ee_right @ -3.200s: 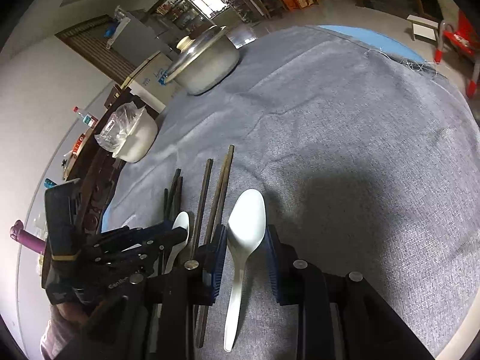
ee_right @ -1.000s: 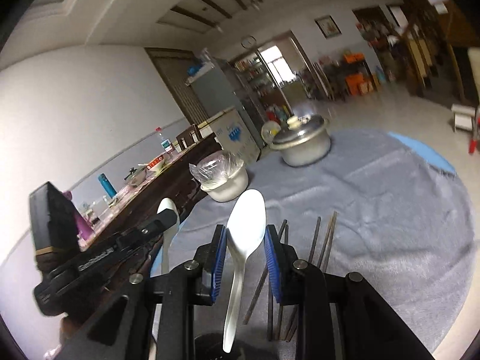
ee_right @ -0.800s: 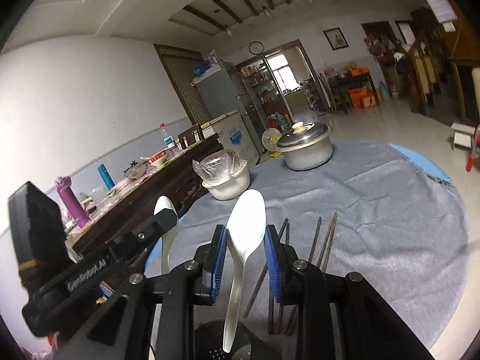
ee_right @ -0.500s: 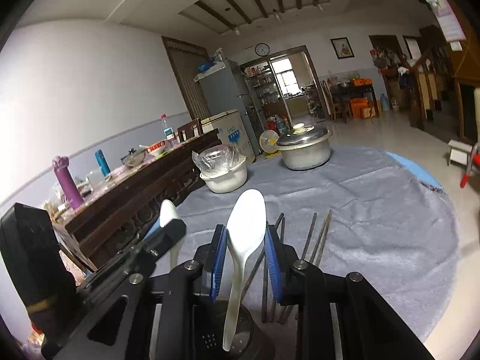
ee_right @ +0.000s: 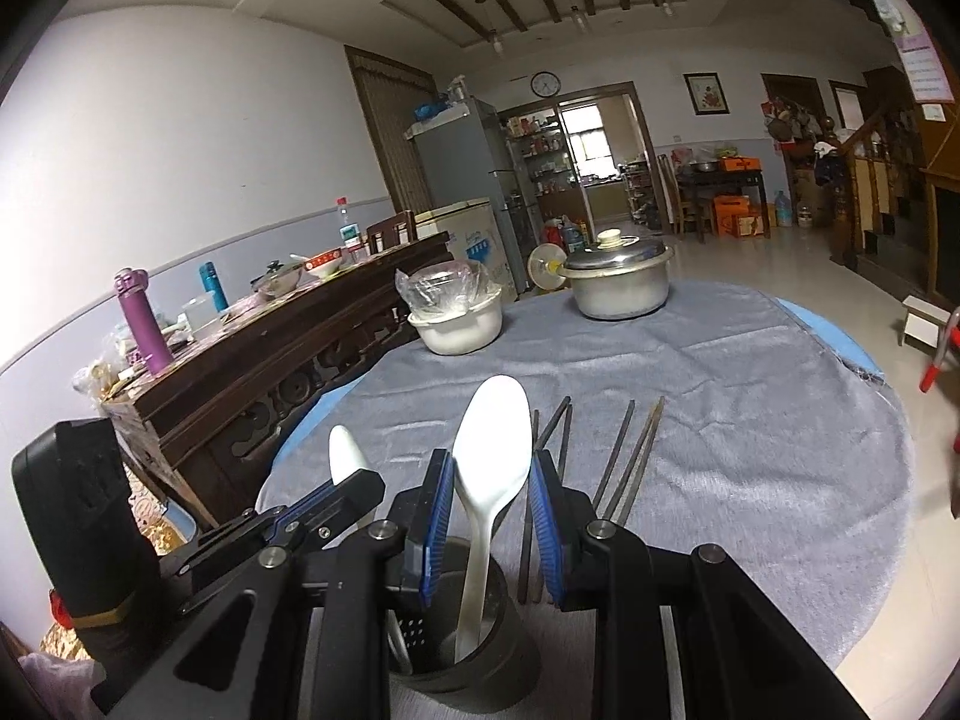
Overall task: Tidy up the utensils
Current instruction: 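Lower both spoons into the utensil cup and open both tools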
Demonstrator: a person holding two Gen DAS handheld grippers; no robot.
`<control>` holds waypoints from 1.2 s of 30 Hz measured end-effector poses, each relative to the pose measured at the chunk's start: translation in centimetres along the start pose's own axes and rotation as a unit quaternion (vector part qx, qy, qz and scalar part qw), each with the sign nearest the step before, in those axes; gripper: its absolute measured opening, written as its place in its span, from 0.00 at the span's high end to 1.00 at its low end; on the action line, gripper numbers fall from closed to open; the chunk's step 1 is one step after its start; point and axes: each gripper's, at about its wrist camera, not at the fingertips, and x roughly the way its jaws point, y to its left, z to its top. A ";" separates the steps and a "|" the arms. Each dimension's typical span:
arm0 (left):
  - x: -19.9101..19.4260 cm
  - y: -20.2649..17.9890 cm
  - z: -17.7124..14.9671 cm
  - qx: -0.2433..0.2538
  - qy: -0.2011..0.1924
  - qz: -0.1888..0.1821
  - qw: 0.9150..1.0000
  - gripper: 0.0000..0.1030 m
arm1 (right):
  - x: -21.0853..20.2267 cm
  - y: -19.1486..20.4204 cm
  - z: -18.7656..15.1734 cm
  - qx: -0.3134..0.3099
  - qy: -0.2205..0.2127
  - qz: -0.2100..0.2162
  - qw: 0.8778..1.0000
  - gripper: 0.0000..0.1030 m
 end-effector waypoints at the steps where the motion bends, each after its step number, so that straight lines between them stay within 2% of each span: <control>1: -0.2 0.0 0.0 -0.001 0.003 -0.003 1.000 0.96 | -0.2 0.1 0.0 -0.002 0.001 0.003 1.000 0.72; 8: -1.5 -0.1 0.0 0.001 0.027 -0.016 0.999 0.96 | -1.2 0.8 -0.2 -0.008 0.011 0.024 1.000 0.72; 9: -1.6 -0.2 0.0 0.002 0.035 -0.019 0.999 0.92 | -1.2 0.8 -0.2 -0.005 0.016 0.027 0.999 0.70; 11: -1.7 -0.3 0.1 0.004 0.045 -0.022 0.999 0.84 | -1.4 0.5 -0.1 0.003 0.015 0.026 1.000 0.60; 13: -2.1 -0.4 0.2 0.011 0.043 -0.019 0.999 0.65 | -1.7 0.2 0.1 0.012 0.008 0.020 1.000 0.55; 14: -2.3 -0.5 0.3 0.017 0.041 -0.019 0.999 0.61 | -1.8 0.0 0.2 0.016 0.005 0.019 1.000 0.55; 18: -2.8 -0.4 0.9 0.022 0.033 -0.020 0.999 0.59 | -2.1 -1.3 0.6 0.041 0.000 0.011 0.999 0.55; 23: -3.0 2.1 1.6 -0.029 0.037 -0.016 0.999 0.57 | -2.7 -2.6 0.8 0.060 -0.003 -0.001 0.998 0.52; 26: -2.9 3.6 2.1 -0.054 0.049 0.007 0.997 0.48 | -2.7 -3.3 0.7 0.071 -0.001 -0.006 0.997 0.51; 27: -2.7 3.9 2.2 -0.060 0.062 0.020 0.996 0.36 | -2.7 -3.5 0.7 0.076 0.000 -0.006 0.997 0.51; 28: -2.4 4.1 2.3 -0.064 0.082 0.036 0.994 0.32 | -2.6 -3.7 0.7 0.082 0.002 -0.005 0.997 0.51; 30: -1.7 4.4 2.5 -0.067 0.123 0.063 0.988 0.32 | -2.7 -3.9 0.7 0.087 0.004 -0.006 0.996 0.51; 32: -0.8 4.5 2.4 -0.058 0.168 0.112 0.978 0.30 | -2.7 -3.8 0.7 0.086 0.006 -0.008 0.996 0.50; 34: 0.2 4.6 2.2 -0.044 0.211 0.164 0.962 0.30 | -2.6 -3.6 0.8 0.083 0.010 -0.012 0.996 0.48; 36: 0.4 4.9 2.1 -0.038 0.228 0.198 0.953 0.30 | -2.6 -3.6 0.9 0.082 0.011 -0.015 0.996 0.45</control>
